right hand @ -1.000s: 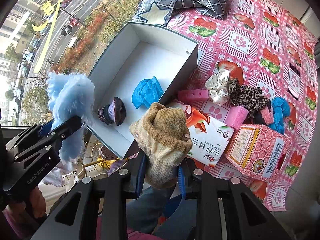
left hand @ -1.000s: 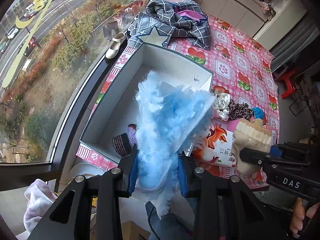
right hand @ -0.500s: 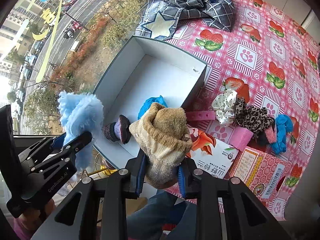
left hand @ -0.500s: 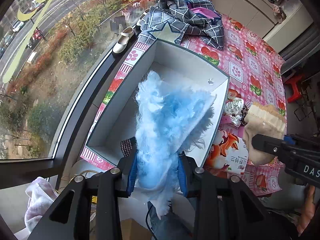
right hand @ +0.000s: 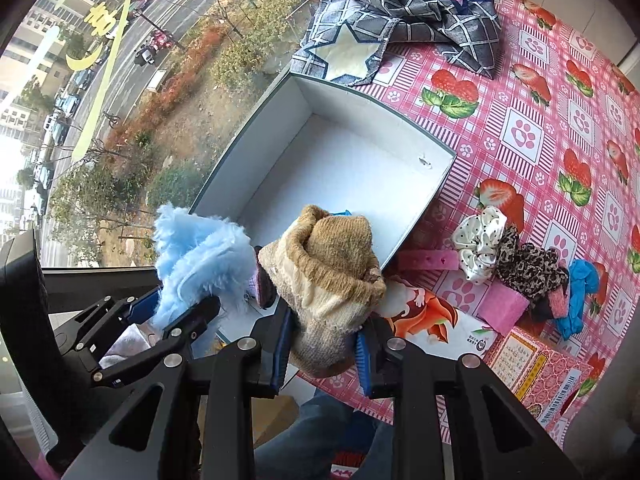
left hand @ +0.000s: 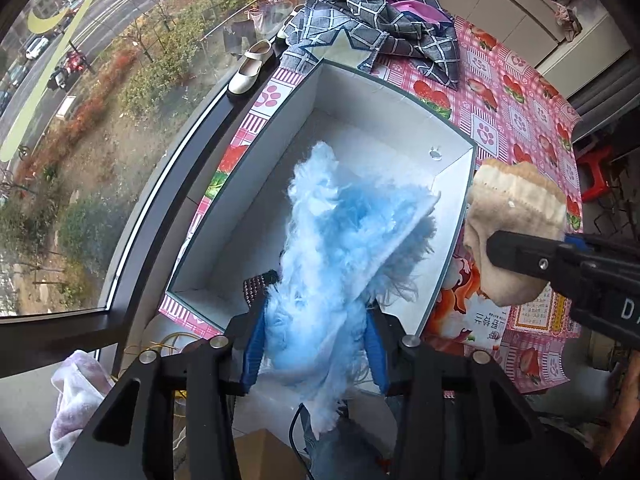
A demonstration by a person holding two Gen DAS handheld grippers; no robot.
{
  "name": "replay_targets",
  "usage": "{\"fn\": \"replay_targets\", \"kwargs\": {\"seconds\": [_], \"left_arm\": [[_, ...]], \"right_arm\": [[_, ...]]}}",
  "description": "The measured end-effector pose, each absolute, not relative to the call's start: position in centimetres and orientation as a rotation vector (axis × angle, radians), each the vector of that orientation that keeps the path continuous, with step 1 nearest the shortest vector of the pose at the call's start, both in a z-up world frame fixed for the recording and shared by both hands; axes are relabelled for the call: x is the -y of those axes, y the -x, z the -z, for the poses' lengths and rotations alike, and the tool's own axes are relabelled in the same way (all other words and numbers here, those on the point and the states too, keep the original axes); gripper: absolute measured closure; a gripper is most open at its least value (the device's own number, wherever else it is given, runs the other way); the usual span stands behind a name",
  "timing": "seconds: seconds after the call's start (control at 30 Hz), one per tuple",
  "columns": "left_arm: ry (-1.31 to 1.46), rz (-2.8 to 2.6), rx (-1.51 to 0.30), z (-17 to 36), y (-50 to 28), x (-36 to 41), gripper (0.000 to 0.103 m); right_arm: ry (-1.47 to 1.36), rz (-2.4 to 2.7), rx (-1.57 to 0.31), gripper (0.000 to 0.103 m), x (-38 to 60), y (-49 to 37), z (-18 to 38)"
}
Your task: Organize soft objects
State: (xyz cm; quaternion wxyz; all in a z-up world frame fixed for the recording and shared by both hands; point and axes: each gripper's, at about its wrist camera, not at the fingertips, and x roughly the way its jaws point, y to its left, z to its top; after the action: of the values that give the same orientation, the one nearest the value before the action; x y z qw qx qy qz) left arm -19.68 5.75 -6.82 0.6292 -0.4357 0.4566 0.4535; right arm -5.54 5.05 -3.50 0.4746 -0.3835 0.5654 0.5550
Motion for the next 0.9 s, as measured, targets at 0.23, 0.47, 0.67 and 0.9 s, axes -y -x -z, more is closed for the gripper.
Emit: {"fn": "replay_targets", "kwargs": {"seconds": [0.23, 0.47, 0.67, 0.9], "left_arm": [[1.015, -1.04, -1.035, 6.9, 19.9, -5.7, 0.024], [1.061, -1.034, -1.031, 7.5, 20.2, -5.5, 0.013], [1.1, -1.011, -1.023, 7.8, 19.8, -5.9, 0.0], [0.975, -0.911, -1.024, 5.3, 14.2, -6.5, 0.0]], "right_arm": [[0.929, -1.384, -1.404, 0.07, -5.8, 5.8, 3.4], [0.886, -1.394, -1.402, 0.013, -5.6, 5.2, 2.8], [0.874, -1.339, -1.431, 0.001, -4.4, 3.2, 2.7], [0.766, -1.201, -1.463, 0.001, -0.9, -4.2, 1.2]]}}
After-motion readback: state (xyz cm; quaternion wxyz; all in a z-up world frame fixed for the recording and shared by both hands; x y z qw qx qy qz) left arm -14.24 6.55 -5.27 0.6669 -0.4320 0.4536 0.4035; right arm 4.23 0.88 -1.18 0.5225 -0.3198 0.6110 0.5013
